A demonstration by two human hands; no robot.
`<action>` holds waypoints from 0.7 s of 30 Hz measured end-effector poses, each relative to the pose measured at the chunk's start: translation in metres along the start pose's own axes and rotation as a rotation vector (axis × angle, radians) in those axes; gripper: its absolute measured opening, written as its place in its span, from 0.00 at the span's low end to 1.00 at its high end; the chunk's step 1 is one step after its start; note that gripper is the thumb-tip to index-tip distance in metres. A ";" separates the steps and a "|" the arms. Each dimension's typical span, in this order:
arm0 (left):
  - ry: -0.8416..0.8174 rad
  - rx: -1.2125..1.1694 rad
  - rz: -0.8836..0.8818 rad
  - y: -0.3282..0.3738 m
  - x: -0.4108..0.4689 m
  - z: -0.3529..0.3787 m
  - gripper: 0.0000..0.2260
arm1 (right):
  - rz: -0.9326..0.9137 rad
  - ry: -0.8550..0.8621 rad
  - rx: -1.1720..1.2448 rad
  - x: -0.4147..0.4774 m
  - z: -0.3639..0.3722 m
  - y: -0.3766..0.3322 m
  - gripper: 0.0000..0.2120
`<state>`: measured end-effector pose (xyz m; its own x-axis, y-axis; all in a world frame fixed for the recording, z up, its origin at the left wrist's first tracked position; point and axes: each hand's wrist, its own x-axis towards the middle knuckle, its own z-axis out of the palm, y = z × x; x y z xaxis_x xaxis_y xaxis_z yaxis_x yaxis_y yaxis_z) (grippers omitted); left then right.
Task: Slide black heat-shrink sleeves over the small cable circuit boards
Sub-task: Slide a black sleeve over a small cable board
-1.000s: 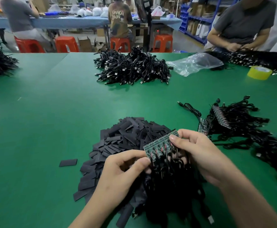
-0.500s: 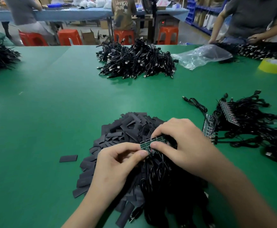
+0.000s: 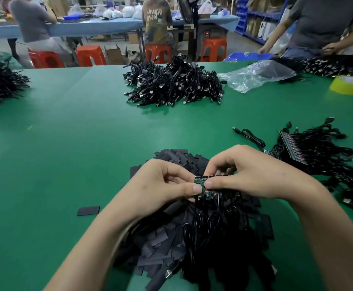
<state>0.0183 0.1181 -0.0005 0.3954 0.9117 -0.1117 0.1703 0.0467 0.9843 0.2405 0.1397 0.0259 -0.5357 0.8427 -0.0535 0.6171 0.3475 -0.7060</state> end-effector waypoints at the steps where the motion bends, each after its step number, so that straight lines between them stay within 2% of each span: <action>1: 0.019 -0.015 0.005 -0.003 0.001 0.003 0.04 | 0.006 0.012 -0.004 0.001 0.001 0.002 0.04; 7: 0.108 -0.154 0.016 -0.025 0.002 0.010 0.04 | -0.030 0.104 0.030 0.001 0.021 0.014 0.05; 21: -0.046 -0.152 0.050 -0.020 -0.011 0.005 0.03 | -0.120 0.105 0.253 -0.013 0.039 0.015 0.06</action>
<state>0.0148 0.1051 -0.0192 0.4416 0.8948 -0.0651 0.0121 0.0666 0.9977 0.2347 0.1177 -0.0115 -0.5254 0.8444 0.1045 0.3827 0.3442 -0.8573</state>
